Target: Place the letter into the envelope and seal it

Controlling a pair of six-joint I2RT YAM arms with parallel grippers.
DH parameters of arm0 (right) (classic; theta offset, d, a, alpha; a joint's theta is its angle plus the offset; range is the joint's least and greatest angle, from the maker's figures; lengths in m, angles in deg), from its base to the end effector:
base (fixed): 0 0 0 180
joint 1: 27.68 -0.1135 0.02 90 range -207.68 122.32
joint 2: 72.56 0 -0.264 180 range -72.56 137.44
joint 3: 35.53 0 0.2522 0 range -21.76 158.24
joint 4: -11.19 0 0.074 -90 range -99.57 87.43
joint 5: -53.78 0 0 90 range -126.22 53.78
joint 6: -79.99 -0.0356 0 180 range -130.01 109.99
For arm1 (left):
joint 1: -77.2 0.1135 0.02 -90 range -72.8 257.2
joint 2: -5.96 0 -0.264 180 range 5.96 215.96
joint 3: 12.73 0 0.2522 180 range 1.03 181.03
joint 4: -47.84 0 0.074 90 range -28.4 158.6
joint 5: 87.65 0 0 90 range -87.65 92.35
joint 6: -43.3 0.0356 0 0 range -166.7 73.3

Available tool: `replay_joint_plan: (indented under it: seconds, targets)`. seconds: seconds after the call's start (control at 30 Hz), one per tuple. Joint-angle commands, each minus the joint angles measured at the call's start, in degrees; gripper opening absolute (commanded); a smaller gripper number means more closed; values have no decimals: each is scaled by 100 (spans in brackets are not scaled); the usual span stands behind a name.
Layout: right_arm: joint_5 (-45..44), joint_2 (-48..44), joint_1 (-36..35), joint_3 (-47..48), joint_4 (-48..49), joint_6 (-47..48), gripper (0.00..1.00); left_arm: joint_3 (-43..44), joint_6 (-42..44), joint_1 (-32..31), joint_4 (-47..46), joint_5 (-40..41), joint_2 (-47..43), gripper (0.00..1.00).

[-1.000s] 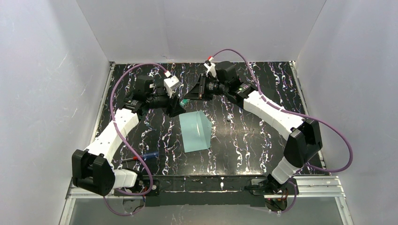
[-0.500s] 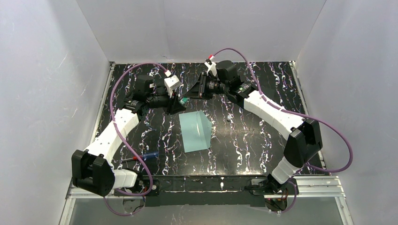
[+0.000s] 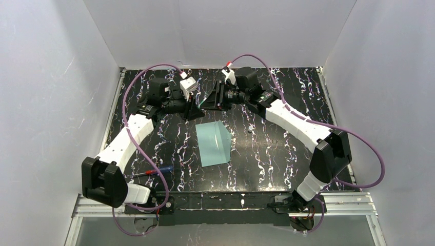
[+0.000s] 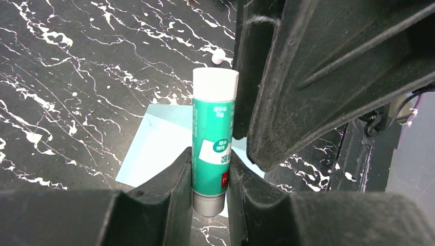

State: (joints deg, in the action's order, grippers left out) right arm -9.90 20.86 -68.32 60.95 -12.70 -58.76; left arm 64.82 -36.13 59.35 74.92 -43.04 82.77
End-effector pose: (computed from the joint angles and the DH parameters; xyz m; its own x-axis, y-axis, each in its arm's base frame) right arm 0.2831 0.2638 0.3528 -0.8532 0.1557 -0.4977 -0.3894 0.4446 0.8067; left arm 0.2784 -0.1163 0.3299 -0.2643 0.2204 -0.9389 0.8861 0.4399 -0.1461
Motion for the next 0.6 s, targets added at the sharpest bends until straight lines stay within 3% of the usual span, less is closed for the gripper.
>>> replay_joint_plan:
  seconds: [0.0, 0.1, 0.3, 0.47, 0.57]
  targets:
    - [39, 146, -31, 199, 16, -10, 41, 137, -162, 10, -115, -300, -8, 0]
    - [-182, 137, -31, 134, 1, 25, 39, 154, -1, 14, -18, -431, 0, 0]
    - [-545, 157, -39, 90, 236, 82, 48, 115, 103, 16, -5, -579, 0, 0]
    - [-322, 333, -57, 244, 262, 11, 31, 216, 30, 16, -24, -542, 15, 0]
    - [-244, 332, -66, 310, 229, 3, 27, 453, 10, 18, 135, -306, 30, 0]
